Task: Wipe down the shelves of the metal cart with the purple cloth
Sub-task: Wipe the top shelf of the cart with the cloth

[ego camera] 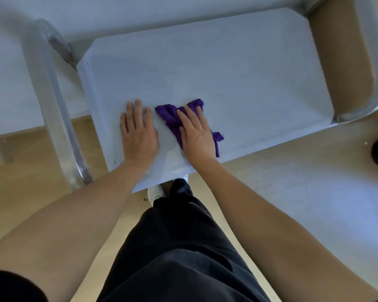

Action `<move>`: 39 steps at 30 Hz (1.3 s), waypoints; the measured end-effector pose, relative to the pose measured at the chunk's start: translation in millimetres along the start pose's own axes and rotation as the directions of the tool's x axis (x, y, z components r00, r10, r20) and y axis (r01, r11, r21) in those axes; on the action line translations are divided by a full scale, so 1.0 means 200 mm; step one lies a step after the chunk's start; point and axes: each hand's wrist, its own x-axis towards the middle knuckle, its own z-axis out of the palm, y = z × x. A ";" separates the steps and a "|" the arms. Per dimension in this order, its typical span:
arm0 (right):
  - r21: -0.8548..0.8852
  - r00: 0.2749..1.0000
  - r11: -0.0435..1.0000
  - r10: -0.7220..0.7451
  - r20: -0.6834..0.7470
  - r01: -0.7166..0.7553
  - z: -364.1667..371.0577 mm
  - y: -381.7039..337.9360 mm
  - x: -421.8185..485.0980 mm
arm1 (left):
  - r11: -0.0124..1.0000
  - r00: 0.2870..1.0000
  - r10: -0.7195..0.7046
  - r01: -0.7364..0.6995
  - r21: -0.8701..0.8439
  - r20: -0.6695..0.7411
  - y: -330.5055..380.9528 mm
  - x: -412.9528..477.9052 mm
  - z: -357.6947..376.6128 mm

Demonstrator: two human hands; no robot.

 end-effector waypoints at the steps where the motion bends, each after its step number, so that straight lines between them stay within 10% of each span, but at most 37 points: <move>1: 0.008 1.000 1.000 -0.021 0.010 0.021 -0.01 0.02 -0.01 | 1.000 1.000 -0.006 0.006 0.016 0.017 0.02 0.00 -0.01; 9: -0.039 0.997 0.997 -0.072 0.036 0.074 -0.16 0.29 -0.05 | 0.996 0.987 -0.057 0.047 0.074 0.149 0.08 0.05 -0.07; 17: 0.002 0.944 0.947 0.320 -0.084 -0.321 -0.31 0.62 -0.08 | 0.992 0.991 0.114 -0.109 -0.068 0.066 0.42 -0.09 -0.04; 26: 0.008 0.999 0.999 -0.038 -0.016 0.038 -0.30 0.73 -0.14 | 0.959 0.986 0.164 -0.169 -0.227 -0.041 0.88 -0.13 0.06; 33: -0.007 0.924 0.931 0.360 -0.128 -0.364 -0.52 1.23 -0.03 | 0.987 0.994 0.111 -0.108 -0.118 0.020 0.90 -0.17 0.17; 39: -0.033 0.993 0.998 0.055 -0.105 -0.059 -0.29 0.76 -0.08 | 0.992 0.996 0.084 -0.083 -0.092 0.012 0.91 -0.16 0.17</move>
